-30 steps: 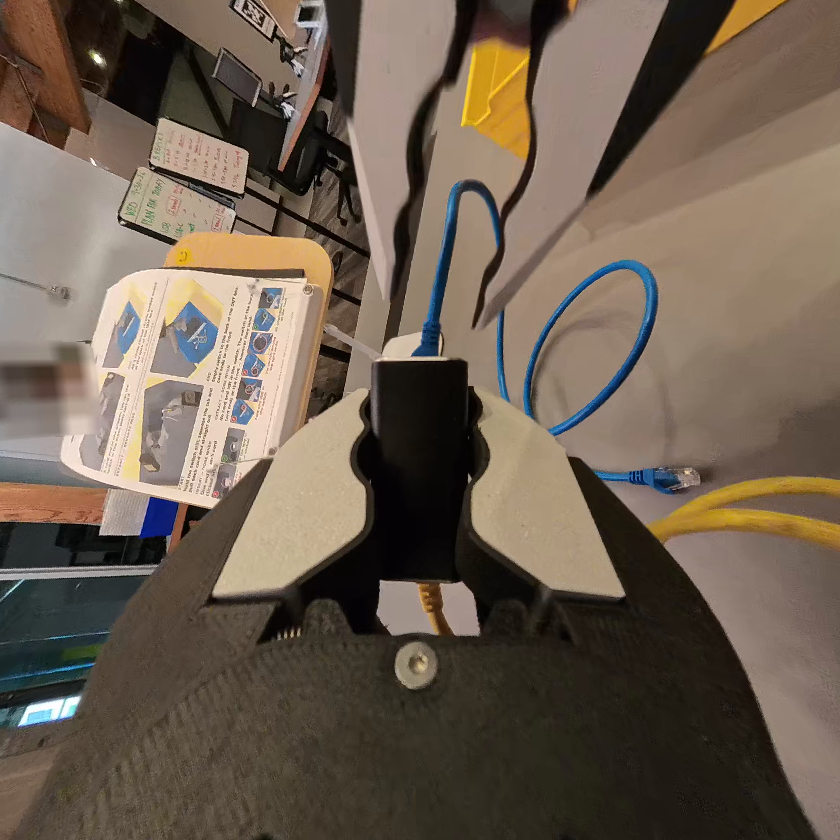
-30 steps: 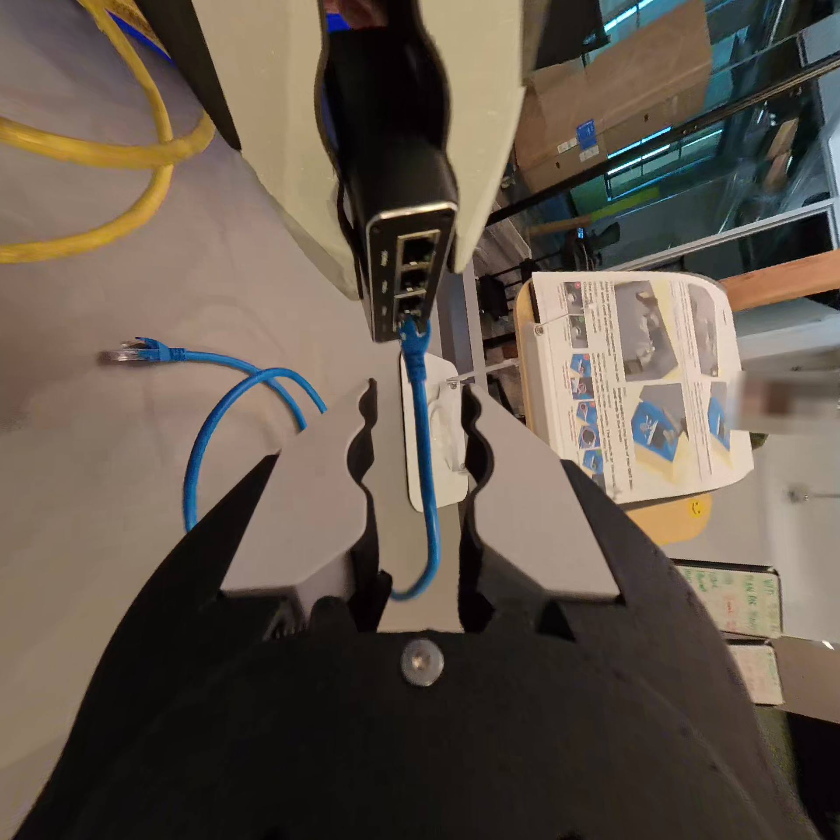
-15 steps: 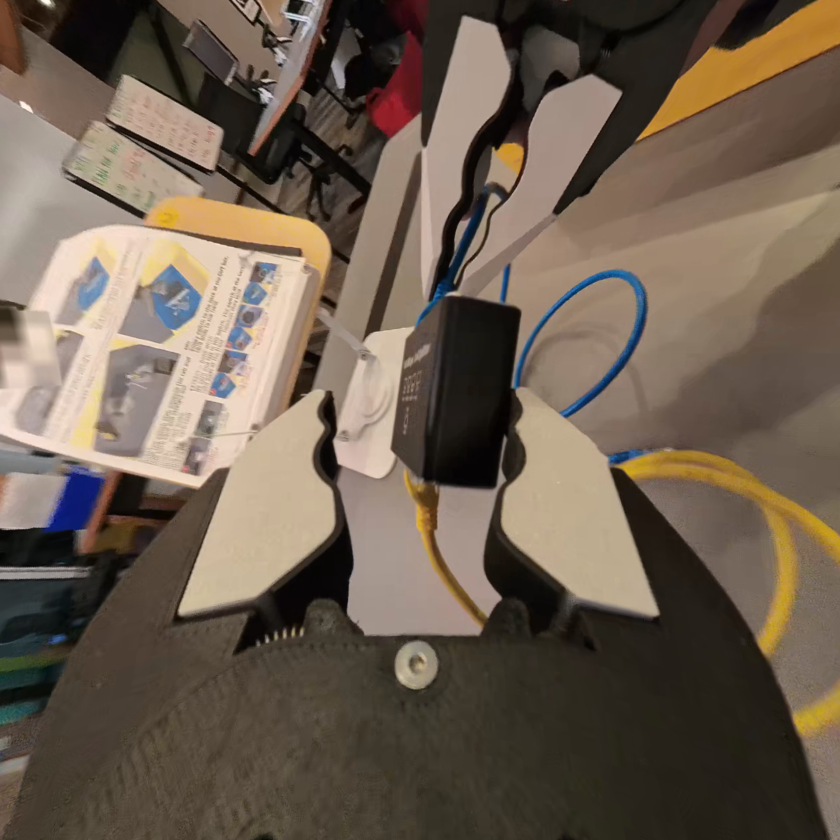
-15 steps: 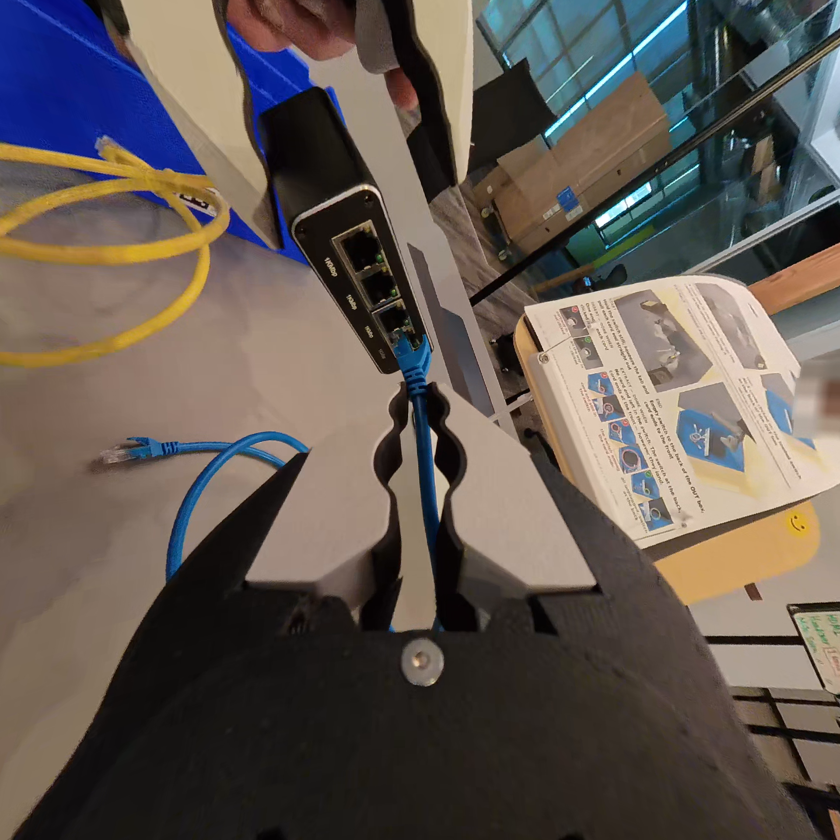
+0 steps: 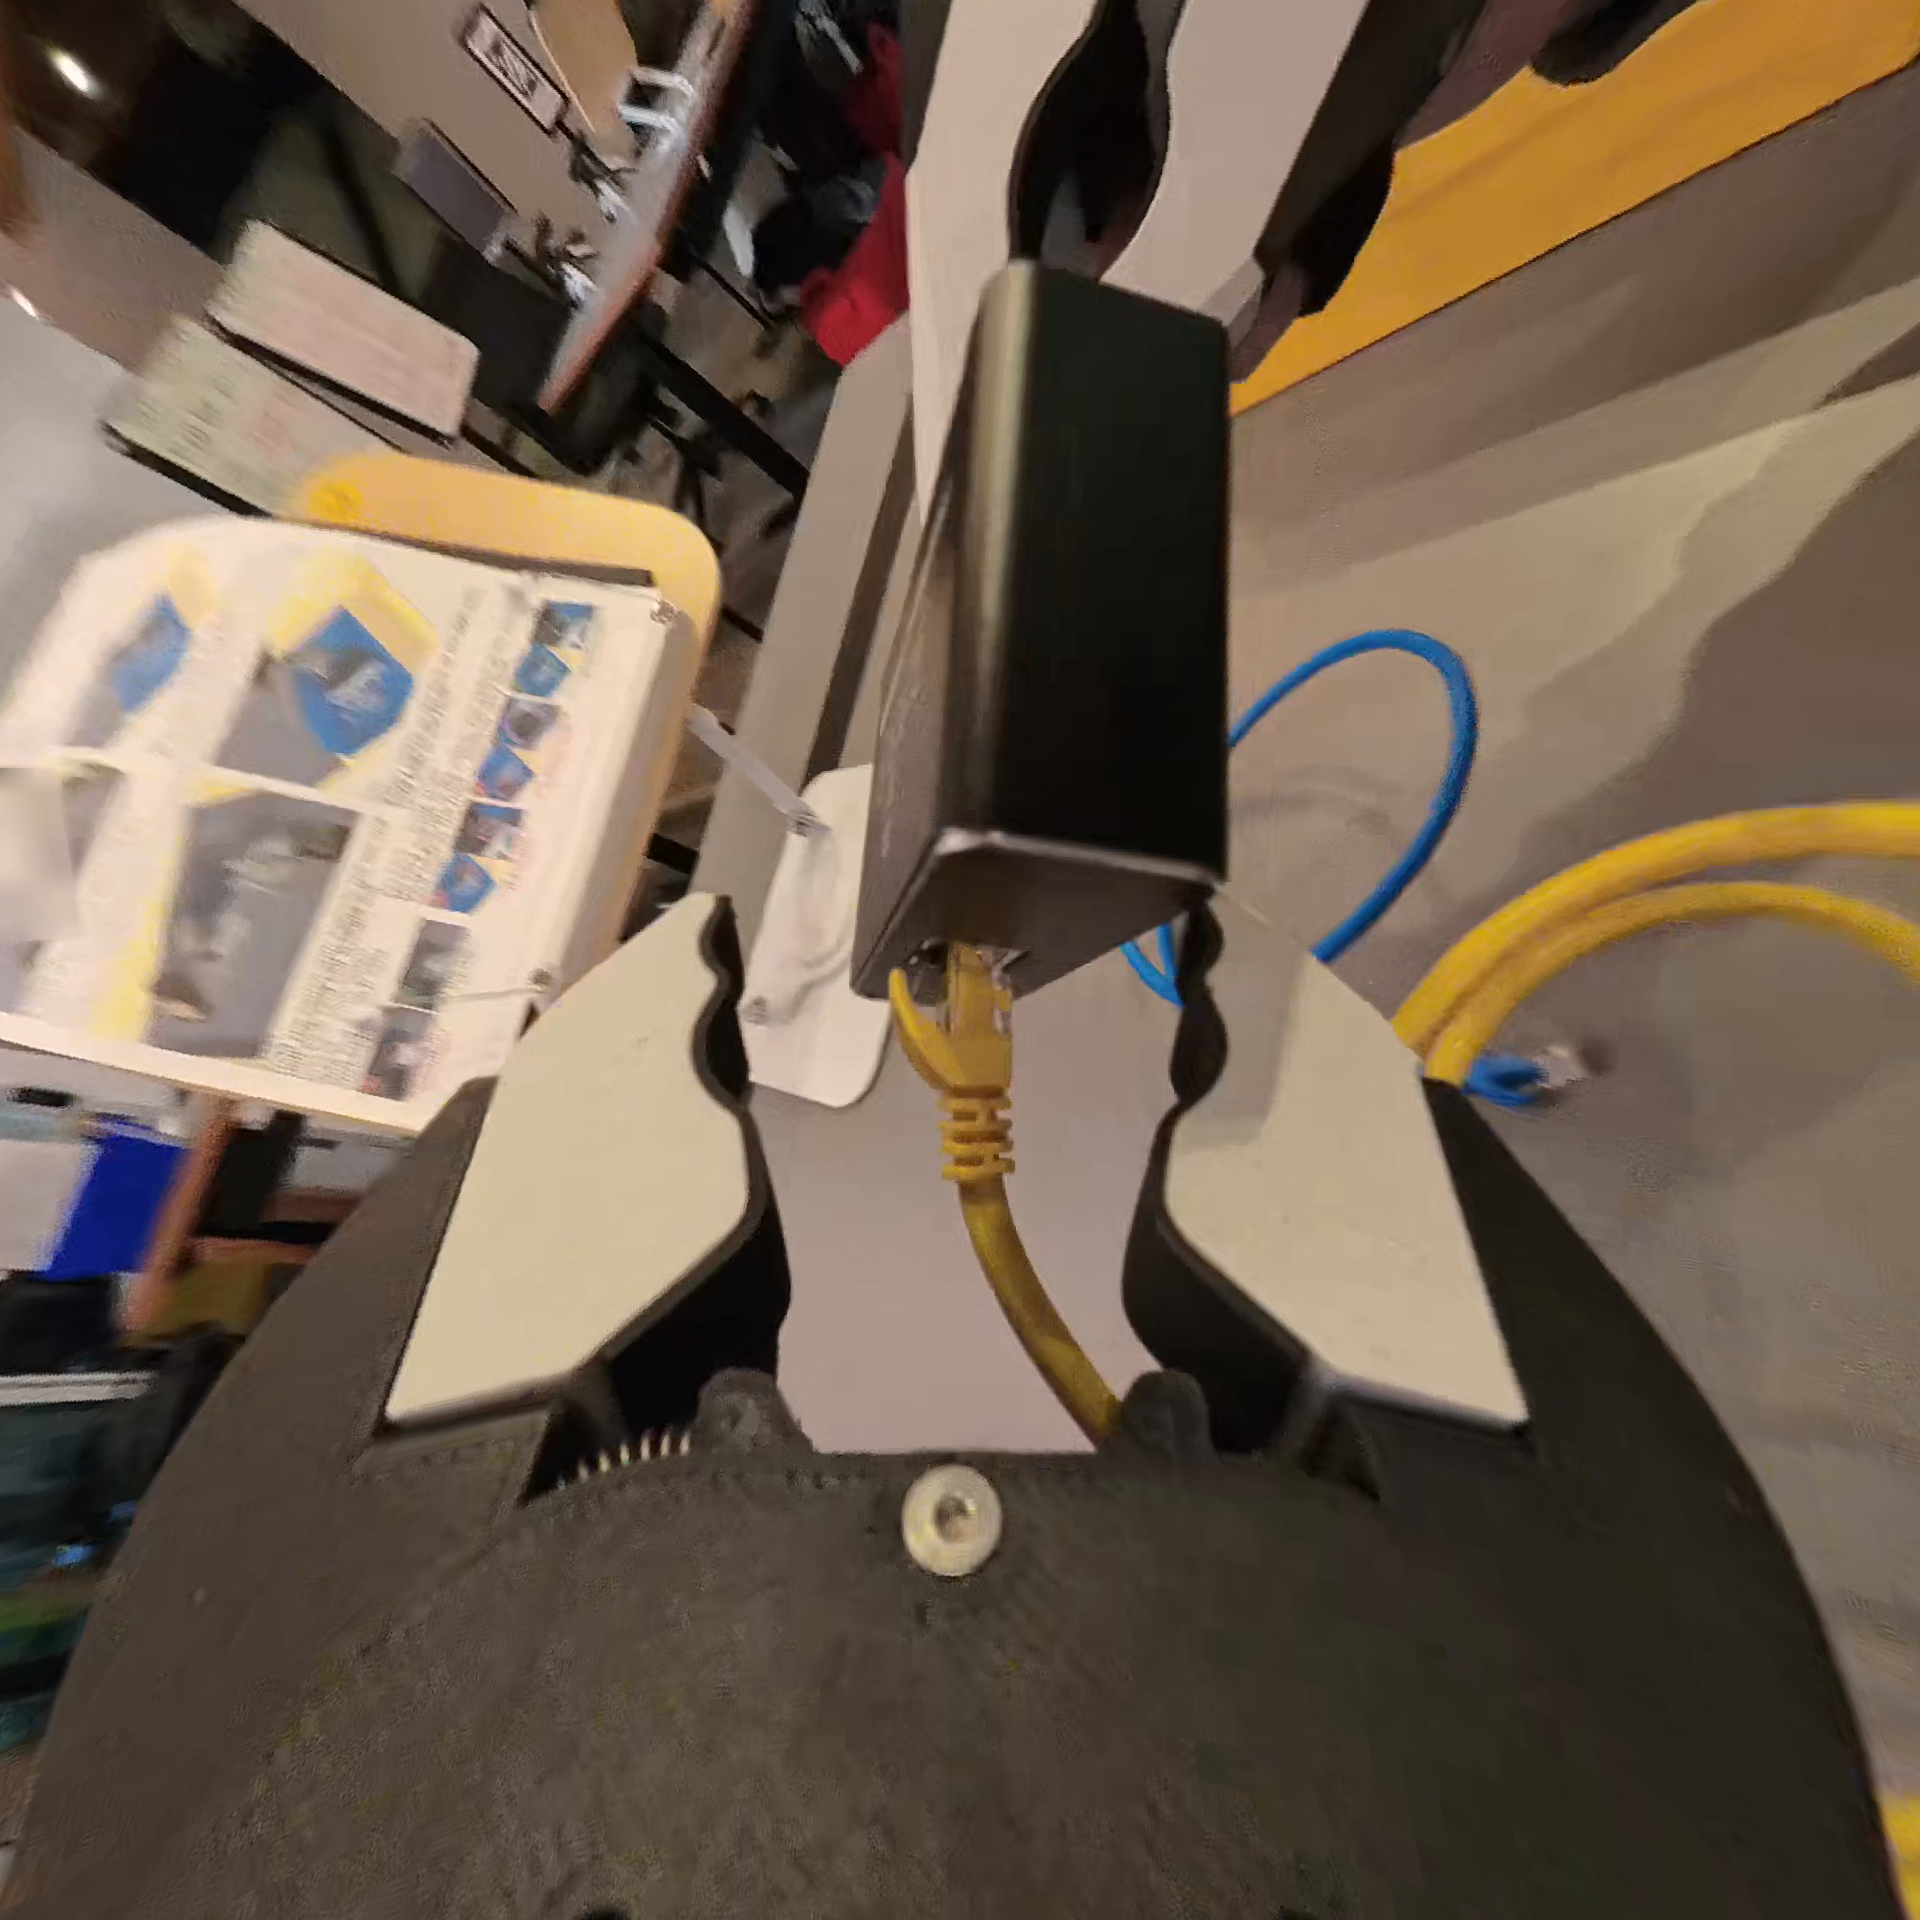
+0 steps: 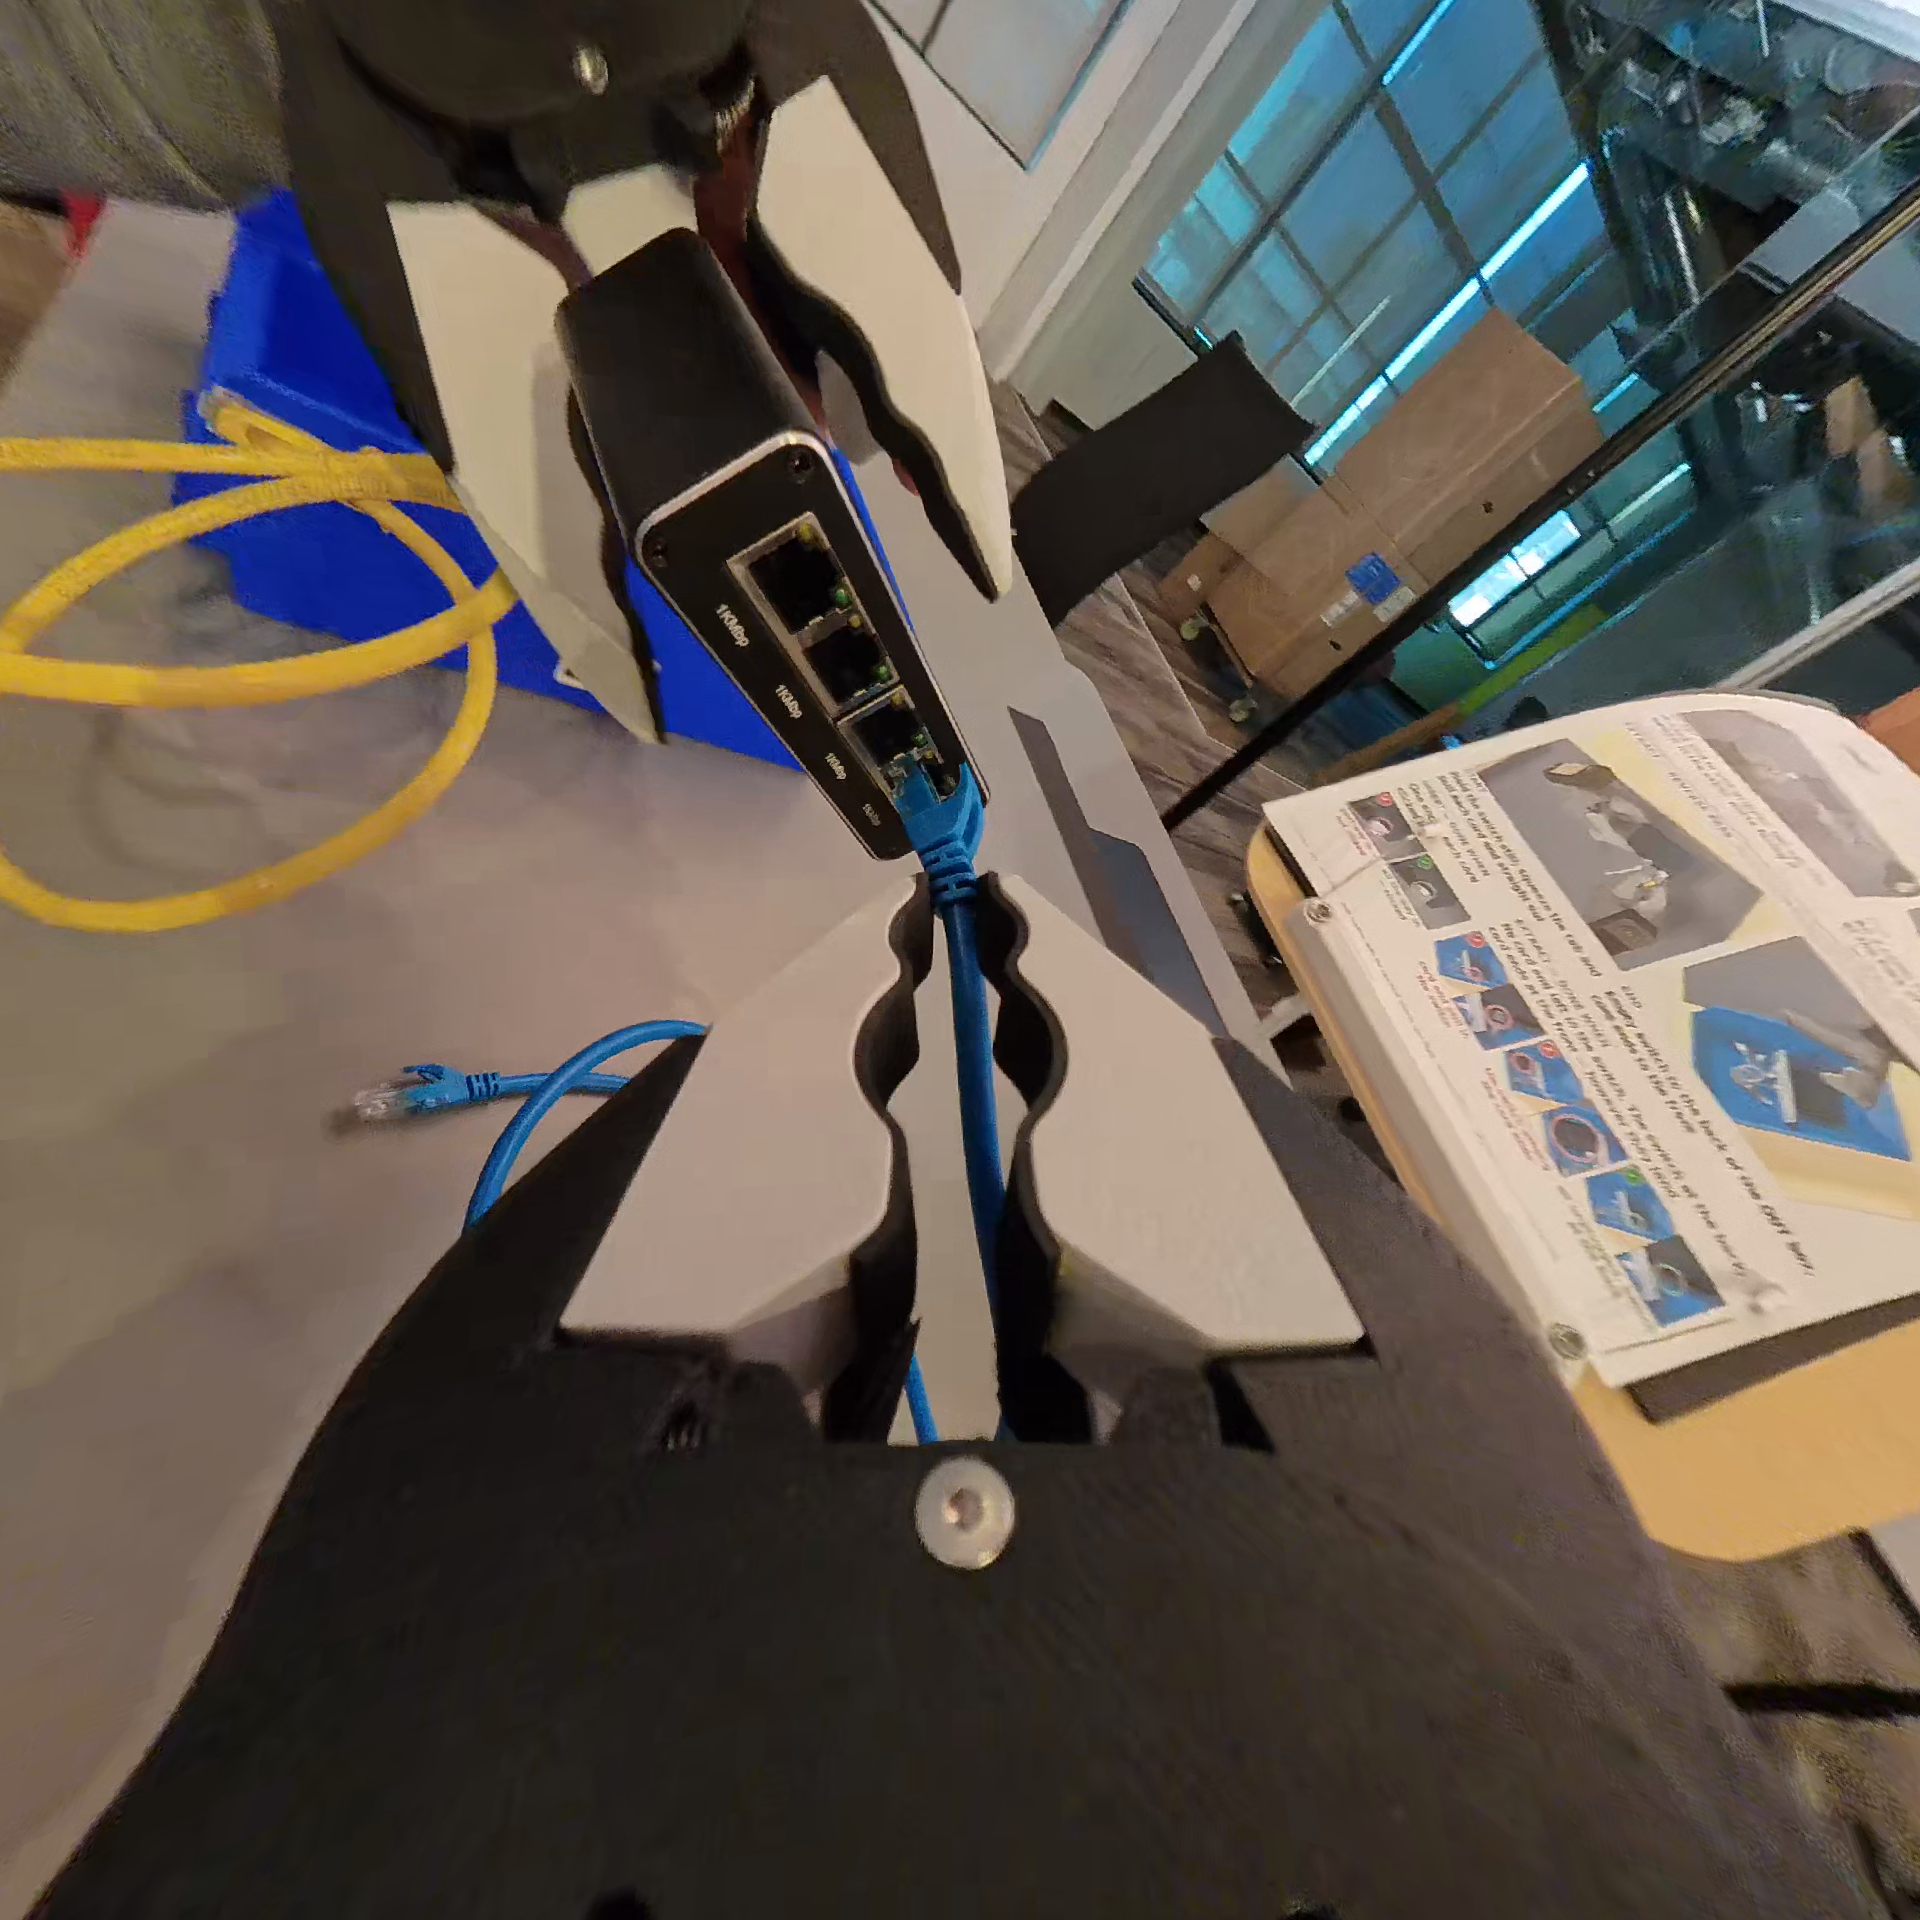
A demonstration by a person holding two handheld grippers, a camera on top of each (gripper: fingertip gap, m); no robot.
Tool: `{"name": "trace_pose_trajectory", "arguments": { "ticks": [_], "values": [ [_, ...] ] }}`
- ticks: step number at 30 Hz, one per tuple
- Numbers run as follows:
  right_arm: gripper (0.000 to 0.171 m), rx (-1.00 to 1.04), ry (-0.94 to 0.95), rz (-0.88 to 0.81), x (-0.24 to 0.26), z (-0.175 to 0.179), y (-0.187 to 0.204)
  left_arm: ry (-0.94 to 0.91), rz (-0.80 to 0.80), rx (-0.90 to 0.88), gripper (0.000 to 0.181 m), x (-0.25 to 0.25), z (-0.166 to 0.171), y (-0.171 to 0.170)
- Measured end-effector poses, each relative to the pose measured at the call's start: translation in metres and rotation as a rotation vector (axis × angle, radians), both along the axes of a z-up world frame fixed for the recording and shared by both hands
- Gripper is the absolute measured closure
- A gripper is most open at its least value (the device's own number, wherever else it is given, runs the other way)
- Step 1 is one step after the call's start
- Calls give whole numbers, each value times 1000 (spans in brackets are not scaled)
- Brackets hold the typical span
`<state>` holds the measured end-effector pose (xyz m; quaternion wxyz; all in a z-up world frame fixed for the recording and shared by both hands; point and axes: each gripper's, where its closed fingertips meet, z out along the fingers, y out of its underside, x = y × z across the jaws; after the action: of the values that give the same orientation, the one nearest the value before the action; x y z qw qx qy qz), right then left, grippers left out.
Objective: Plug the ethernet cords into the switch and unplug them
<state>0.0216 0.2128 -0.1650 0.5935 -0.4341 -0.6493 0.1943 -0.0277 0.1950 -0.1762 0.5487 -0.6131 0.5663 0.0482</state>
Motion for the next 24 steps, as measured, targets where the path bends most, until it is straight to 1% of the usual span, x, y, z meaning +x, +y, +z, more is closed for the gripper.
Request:
{"name": "trace_pose_trajectory", "arguments": {
  "ticks": [1,5,7,13,14,17,19,23,24],
  "values": [
    [166,-17,12,21,-1,1,-3,19,-1,40,101,1,2,1],
    [166,-68,52,101,-5,6,-14,58,-35,153,134,13,9,0],
    [166,-85,67,104,-5,6,-12,92,-49,167,144,16,6,-1],
    [164,-74,40,95,-4,-1,-7,121,-5,155,146,16,0,1],
    [162,-51,30,82,-4,-1,-6,121,-1,147,146,16,0,2],
    [148,23,19,96,-1,7,-12,140,6,120,146,14,-1,2],
    [148,75,-3,118,0,12,-18,138,-2,99,146,14,-1,0],
    [147,111,-63,179,-4,15,-26,100,-40,45,146,18,5,-7],
    [149,109,-72,204,-5,16,-30,90,-45,34,146,19,8,-9]
  ]
}}
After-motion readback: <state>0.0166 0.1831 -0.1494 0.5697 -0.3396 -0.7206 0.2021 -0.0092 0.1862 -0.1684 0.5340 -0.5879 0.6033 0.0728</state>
